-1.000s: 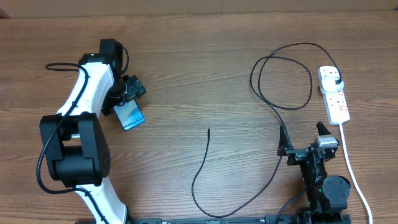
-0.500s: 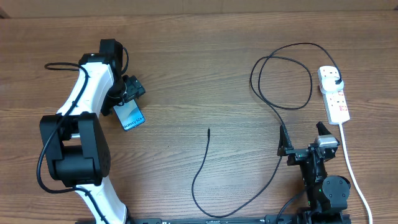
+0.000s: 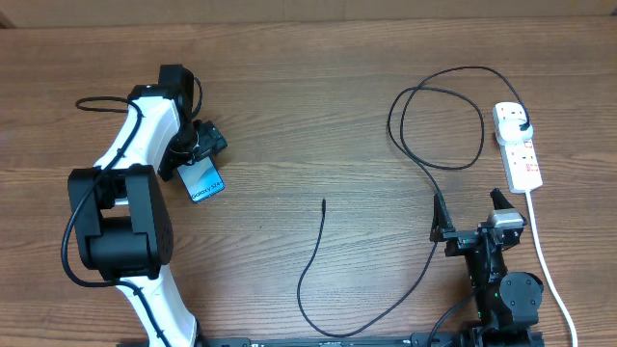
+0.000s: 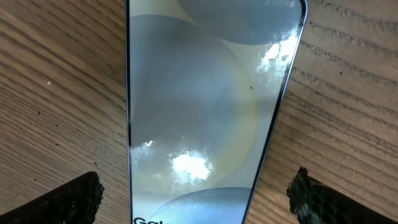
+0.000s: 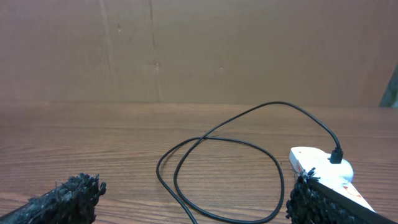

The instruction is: Plug charger to phone and switch on socket

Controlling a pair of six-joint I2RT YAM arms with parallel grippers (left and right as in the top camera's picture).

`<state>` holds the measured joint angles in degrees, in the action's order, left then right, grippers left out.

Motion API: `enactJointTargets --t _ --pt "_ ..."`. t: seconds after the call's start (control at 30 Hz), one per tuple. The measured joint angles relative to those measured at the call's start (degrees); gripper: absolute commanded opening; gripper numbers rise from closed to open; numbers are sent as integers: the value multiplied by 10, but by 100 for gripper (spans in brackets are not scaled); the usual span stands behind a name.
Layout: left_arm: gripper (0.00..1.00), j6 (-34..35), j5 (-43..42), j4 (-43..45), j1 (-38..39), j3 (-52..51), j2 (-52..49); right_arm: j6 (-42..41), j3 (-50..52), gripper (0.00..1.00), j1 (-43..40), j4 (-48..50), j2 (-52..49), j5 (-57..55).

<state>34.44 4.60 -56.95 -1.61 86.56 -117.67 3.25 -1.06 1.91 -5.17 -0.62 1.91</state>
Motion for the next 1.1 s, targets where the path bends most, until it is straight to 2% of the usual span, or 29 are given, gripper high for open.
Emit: enactJointTargets --t 1.1 --pt "100 0 0 0 0 0 -33 0 0 100 0 0 0 0"
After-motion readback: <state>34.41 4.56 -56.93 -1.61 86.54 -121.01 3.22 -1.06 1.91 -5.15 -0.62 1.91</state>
